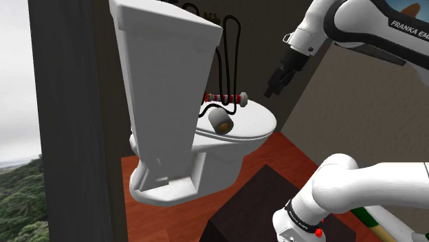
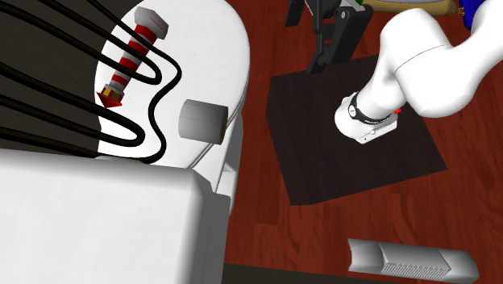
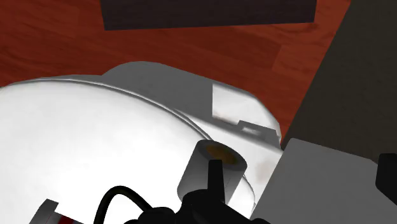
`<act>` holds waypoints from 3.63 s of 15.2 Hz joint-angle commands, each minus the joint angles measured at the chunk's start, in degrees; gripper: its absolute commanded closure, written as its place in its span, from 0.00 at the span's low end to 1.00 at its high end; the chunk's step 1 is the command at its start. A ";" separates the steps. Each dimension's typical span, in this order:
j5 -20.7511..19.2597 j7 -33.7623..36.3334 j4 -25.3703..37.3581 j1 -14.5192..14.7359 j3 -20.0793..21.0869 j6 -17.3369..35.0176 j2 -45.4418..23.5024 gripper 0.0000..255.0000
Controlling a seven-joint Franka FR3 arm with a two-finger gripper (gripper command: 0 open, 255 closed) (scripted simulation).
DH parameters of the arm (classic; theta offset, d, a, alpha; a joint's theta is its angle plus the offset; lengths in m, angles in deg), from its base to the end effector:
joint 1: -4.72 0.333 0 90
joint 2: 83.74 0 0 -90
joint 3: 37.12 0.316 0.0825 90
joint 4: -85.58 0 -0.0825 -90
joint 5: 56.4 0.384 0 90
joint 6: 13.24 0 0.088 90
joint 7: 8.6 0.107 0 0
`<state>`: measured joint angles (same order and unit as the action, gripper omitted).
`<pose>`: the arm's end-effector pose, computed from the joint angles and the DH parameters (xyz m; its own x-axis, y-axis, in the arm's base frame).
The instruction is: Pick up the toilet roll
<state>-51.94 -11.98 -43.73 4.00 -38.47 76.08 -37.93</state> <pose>0.3015 -0.0055 0.6407 0.9939 0.0291 0.1067 0.0386 -0.9954 -0.0880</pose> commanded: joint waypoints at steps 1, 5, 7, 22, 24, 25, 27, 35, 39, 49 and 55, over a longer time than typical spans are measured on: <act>0.00 0.00 0.00 0.00 0.00 0.00 0.00 0.00; -1.49 3.85 -13.16 -1.75 3.53 14.51 6.12 0.00; -2.20 6.02 -19.08 -2.68 5.44 22.04 8.16 0.00; -12.55 32.74 -41.87 -28.24 34.48 84.58 -5.55 0.00; -12.88 33.77 -42.46 -30.22 36.65 86.91 -6.78 0.00; -13.07 34.32 -42.73 -31.32 37.85 88.10 -7.41 0.00; -13.42 35.44 -43.20 -33.81 40.53 90.51 -8.65 0.00; -13.66 36.29 -43.45 -36.23 43.04 92.54 -9.72 1.00; -13.67 36.26 -43.48 -36.22 42.99 92.56 -9.71 1.00; -12.23 31.60 -41.05 -26.22 32.18 81.83 -4.10 1.00; -11.30 28.89 -38.62 -22.69 27.97 75.42 -0.87 1.00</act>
<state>-63.37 17.35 -82.91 -19.14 -9.89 152.57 -39.25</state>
